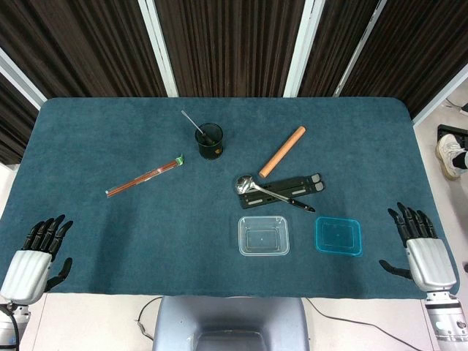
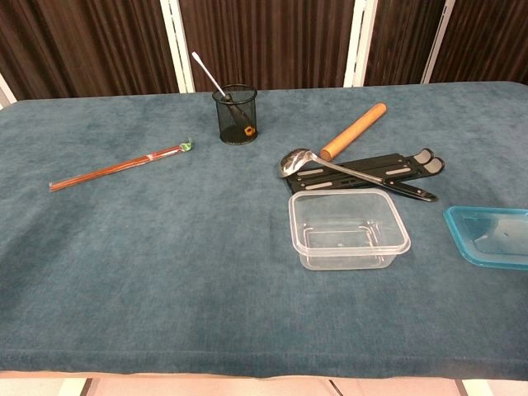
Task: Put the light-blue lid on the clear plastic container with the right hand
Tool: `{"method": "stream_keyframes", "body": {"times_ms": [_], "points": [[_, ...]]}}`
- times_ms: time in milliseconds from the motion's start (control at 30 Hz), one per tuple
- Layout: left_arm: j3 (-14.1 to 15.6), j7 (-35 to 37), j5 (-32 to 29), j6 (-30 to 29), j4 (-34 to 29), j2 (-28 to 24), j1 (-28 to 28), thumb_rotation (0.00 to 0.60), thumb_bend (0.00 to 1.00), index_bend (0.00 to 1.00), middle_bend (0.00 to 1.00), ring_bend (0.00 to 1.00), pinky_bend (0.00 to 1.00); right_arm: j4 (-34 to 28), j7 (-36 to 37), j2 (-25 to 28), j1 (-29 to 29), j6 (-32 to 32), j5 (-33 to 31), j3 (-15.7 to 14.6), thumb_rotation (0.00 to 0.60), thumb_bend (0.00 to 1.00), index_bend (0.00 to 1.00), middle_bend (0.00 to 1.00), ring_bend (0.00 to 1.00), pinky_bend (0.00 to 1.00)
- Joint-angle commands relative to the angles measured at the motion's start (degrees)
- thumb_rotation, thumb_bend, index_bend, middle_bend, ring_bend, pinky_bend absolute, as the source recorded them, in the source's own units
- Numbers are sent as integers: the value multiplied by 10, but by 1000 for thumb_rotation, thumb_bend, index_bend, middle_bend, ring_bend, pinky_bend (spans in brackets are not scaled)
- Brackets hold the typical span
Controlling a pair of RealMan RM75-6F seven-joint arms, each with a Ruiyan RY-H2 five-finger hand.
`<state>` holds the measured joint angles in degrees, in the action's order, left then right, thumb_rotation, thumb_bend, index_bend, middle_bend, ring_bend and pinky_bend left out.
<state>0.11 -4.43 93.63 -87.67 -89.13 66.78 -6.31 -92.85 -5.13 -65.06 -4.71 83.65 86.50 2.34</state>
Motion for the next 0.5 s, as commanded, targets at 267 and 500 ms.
{"method": "stream_keyframes", "body": {"times_ms": [267, 500], "points": [[-2, 4, -1, 6, -1, 0, -5, 600, 444, 0, 0, 0, 91, 7, 4, -4, -5, -16, -12, 3, 600, 109, 0, 0, 0, 0], [-5, 12, -13, 27, -3, -2, -16, 600, 442, 0, 0, 0, 97, 57, 103, -9, -97, -235, -116, 31, 600, 109, 0, 0, 0, 0]]}}
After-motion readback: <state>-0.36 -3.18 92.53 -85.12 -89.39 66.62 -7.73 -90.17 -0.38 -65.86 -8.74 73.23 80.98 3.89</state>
